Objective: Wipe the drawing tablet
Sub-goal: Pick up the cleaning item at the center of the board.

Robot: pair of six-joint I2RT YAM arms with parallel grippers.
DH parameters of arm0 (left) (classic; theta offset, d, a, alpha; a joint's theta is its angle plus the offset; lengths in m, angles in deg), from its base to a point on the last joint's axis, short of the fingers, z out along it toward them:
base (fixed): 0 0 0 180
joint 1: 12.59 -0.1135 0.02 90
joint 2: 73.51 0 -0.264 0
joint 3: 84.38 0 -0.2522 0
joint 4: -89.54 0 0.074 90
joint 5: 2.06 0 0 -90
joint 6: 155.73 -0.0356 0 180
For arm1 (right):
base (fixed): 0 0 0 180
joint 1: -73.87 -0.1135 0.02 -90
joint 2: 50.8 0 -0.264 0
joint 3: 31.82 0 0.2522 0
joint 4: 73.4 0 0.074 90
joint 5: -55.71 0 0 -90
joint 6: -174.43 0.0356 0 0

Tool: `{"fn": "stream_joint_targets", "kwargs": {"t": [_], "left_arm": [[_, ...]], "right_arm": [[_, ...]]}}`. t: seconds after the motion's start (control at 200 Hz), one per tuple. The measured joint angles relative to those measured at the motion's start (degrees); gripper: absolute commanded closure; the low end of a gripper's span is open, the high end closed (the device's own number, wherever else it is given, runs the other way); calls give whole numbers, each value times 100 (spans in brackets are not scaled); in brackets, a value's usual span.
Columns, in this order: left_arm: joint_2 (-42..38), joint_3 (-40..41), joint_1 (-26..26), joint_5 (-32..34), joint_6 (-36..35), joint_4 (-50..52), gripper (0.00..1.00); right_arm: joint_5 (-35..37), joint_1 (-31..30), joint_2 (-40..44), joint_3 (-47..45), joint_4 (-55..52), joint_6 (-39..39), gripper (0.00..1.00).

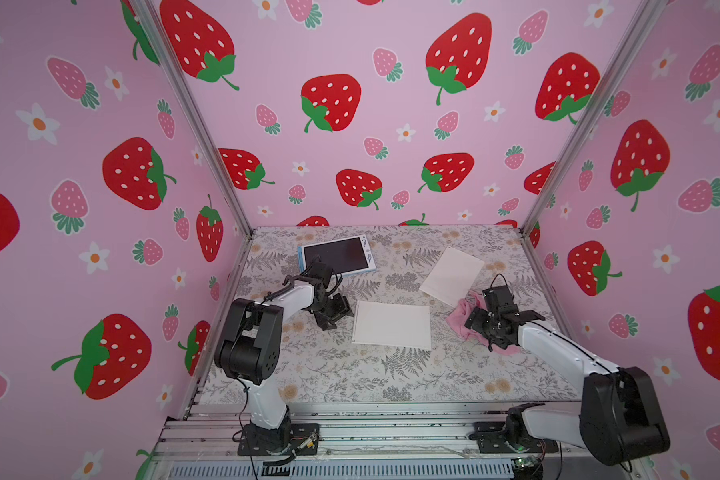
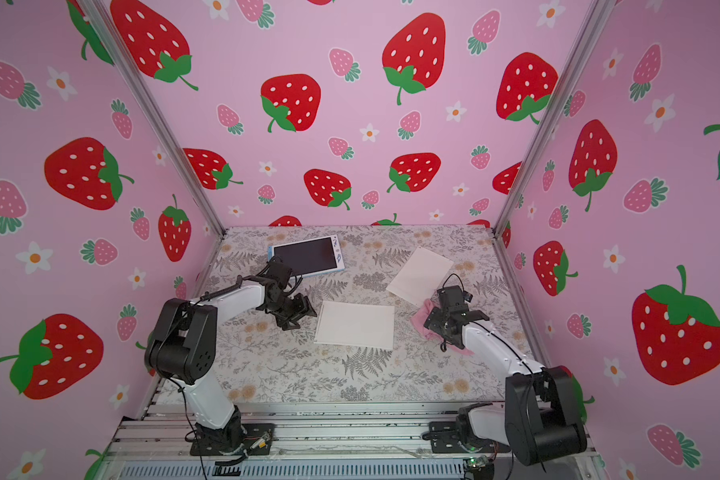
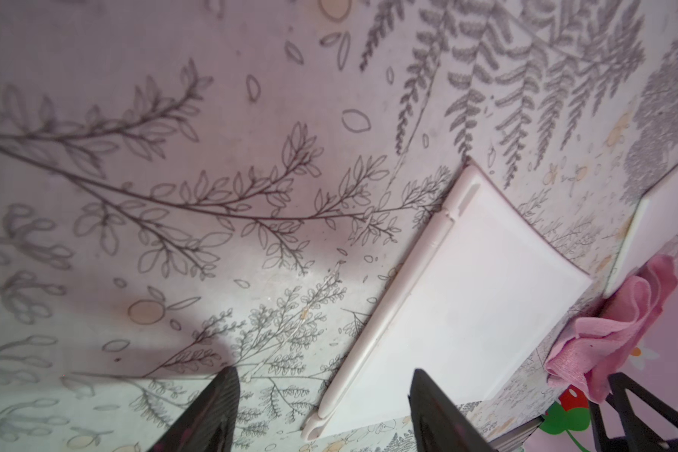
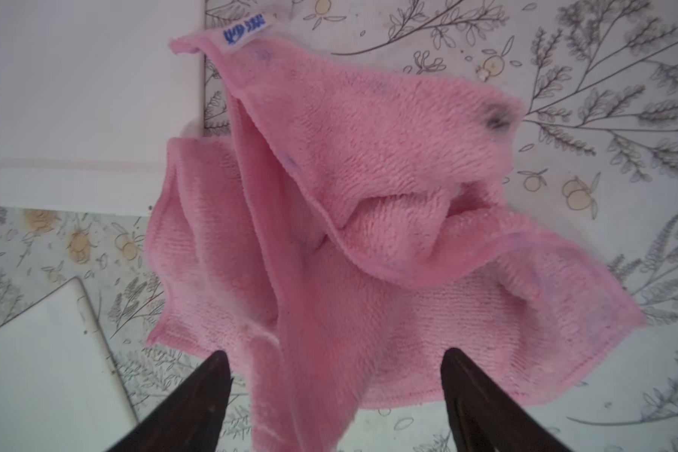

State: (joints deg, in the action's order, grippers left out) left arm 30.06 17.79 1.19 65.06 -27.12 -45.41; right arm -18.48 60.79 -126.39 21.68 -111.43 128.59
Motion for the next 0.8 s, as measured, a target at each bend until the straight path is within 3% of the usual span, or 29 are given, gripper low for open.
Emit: {"fn": "stream_joint_targets", "kwargs": {"t": [0.17,0.295,0.365,0.435,0.475,0.62,0.8], "left_arm": [[83,-101,31,-31,-48,9,34],[83,-153,39,-72,-61,20,38],[85,-208,44,-72,-59,66,40],[92,-306,44,-66,-68,142,44],[105,-380,46,-68,-92,179,44],[297,-772,151,37,-304,363,49],[789,-1172,538,426,-654,629,53]], "right_arm": [[24,361,-398,59,549,-31,9],[-87,503,-1099,433,549,-83,19],[-236,507,-1425,756,363,-68,41],[-435,505,-1685,999,306,-13,83],[-509,479,-1738,1023,339,15,100],[-402,55,-1357,835,350,70,100],[151,-1624,-678,828,894,-490,100]]}}
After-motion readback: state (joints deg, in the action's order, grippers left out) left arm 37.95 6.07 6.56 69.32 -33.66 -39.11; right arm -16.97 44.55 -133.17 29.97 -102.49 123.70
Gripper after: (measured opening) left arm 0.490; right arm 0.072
